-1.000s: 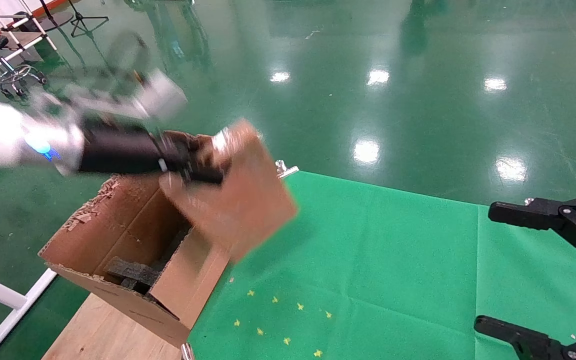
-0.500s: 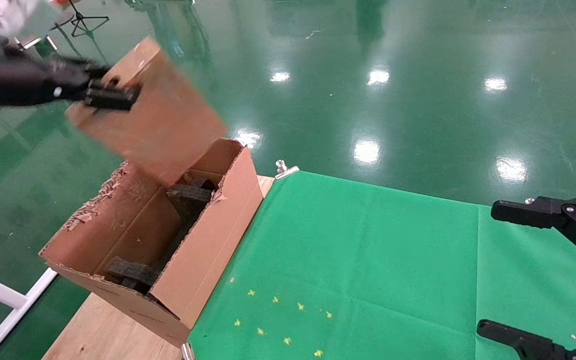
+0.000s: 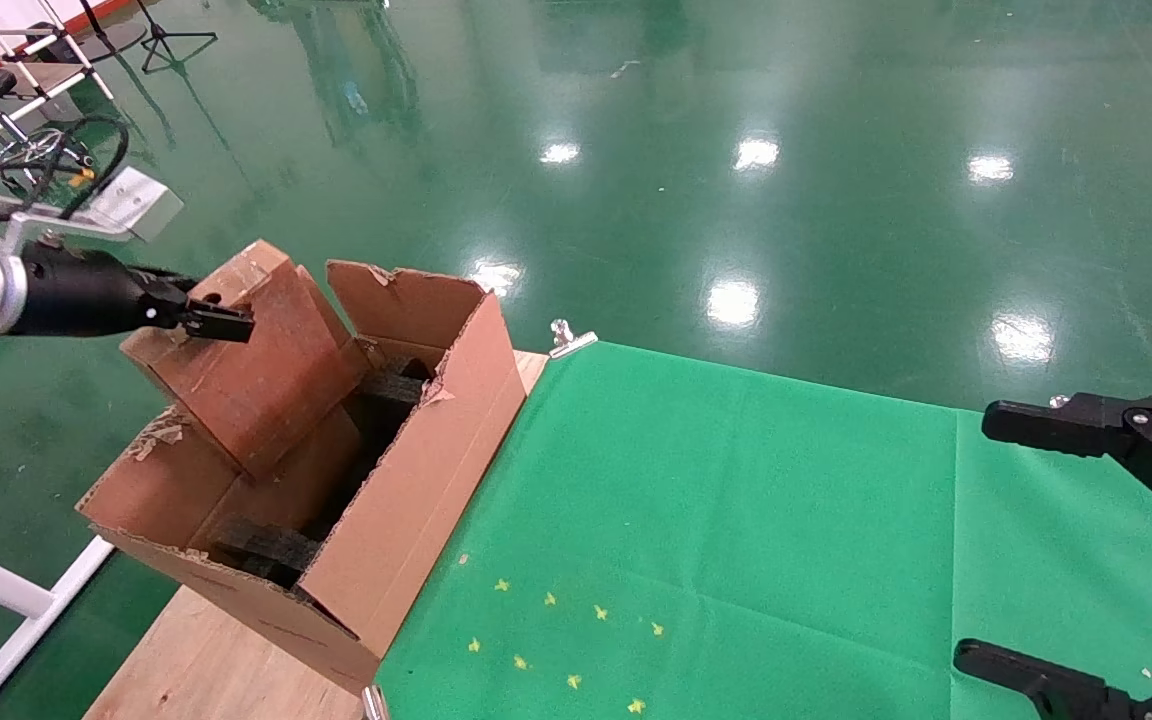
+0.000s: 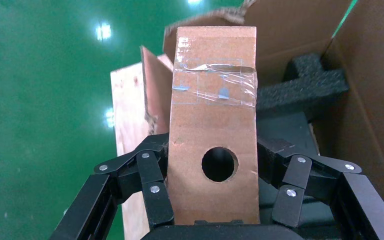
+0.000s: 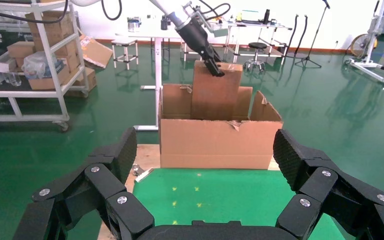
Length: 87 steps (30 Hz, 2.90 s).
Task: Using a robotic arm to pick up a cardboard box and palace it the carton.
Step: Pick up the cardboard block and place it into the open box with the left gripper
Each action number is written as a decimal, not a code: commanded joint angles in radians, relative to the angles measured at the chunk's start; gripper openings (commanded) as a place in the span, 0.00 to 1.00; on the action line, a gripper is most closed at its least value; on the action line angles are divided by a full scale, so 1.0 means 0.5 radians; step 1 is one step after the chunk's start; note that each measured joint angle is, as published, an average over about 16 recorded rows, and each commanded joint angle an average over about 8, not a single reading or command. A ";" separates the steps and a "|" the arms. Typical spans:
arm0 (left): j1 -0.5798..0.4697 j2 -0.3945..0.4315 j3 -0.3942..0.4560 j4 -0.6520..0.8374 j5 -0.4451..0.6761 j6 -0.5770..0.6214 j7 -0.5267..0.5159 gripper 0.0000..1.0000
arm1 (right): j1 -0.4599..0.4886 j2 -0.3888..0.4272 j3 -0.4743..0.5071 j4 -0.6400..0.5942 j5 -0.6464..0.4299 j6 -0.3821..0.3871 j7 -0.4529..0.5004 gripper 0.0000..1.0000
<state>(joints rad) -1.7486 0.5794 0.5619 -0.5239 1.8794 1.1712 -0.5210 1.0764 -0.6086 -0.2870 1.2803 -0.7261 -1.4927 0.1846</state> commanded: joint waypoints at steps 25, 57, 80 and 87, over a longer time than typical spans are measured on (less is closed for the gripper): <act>0.154 0.237 -0.015 0.545 0.024 -0.501 0.069 0.00 | 0.001 0.001 -0.003 0.000 0.002 0.001 -0.002 1.00; 0.457 0.457 -0.069 0.878 -0.077 -0.908 0.383 0.00 | 0.002 0.003 -0.007 0.000 0.005 0.003 -0.004 1.00; 0.455 0.492 -0.043 0.940 -0.035 -0.920 0.402 1.00 | 0.001 0.003 -0.009 -0.001 0.006 0.004 -0.004 1.00; 0.458 0.489 -0.045 0.938 -0.034 -0.911 0.402 1.00 | 0.001 0.003 -0.009 -0.001 0.006 0.004 -0.004 1.00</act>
<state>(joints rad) -1.5202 0.8242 0.5393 -0.0551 1.8613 0.7150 -0.3203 1.0771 -0.6068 -0.2914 1.2800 -0.7232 -1.4907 0.1826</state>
